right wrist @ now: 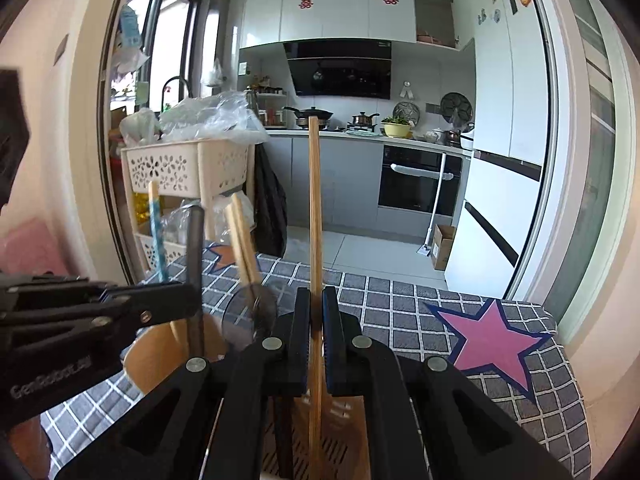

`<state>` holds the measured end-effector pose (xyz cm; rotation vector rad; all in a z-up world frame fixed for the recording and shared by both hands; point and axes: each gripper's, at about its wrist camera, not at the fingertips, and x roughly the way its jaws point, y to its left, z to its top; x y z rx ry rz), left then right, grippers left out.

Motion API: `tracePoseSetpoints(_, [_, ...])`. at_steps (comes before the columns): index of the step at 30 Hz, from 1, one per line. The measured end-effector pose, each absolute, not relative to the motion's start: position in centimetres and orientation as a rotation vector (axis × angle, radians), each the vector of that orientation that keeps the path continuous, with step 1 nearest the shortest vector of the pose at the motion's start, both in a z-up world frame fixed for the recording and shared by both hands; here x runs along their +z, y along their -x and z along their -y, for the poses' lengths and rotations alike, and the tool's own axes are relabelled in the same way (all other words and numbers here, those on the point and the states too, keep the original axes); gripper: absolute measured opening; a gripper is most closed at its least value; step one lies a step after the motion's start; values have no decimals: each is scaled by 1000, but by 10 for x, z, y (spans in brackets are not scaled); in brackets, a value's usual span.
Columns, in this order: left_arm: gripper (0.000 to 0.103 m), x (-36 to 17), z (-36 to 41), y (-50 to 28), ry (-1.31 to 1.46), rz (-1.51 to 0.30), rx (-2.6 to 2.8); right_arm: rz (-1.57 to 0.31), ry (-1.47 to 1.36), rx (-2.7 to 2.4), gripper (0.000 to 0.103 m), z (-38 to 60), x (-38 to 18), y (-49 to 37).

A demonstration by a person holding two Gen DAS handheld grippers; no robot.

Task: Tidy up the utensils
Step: 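Lower spoon and chopstick into the white holder and open both tools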

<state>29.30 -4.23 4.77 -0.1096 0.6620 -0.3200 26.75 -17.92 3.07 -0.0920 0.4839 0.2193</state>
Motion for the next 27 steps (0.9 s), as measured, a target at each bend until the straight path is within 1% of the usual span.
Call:
tracePoseSetpoints(9, [35,40,43,-291,85,-668,-281,-511,115,241,6,174,25,-266])
tracePoseSetpoints(17, [35,44,45,-287,65,-659,-282,-616,19,299,8,186,24,-276])
tracePoseSetpoints(19, [35,44,44,-285,67,-660,-281,-633,-8,302,15,191,25,-277])
tracePoseSetpoints(21, [35,44,43,-285,73,-661,-280,-635,-30,303,33,196,29,-276])
tracePoseSetpoints(23, [35,45,42,-283,79,-659,-277,-630,-53,300,37,201,35,-275])
tracePoseSetpoints(25, [35,47,40,-281,78,-655,-275,-628,-82,296,37,208,41,-274])
tracePoseSetpoints(27, [35,48,40,-280,75,-650,-271,-631,-119,290,40,215,45,-273])
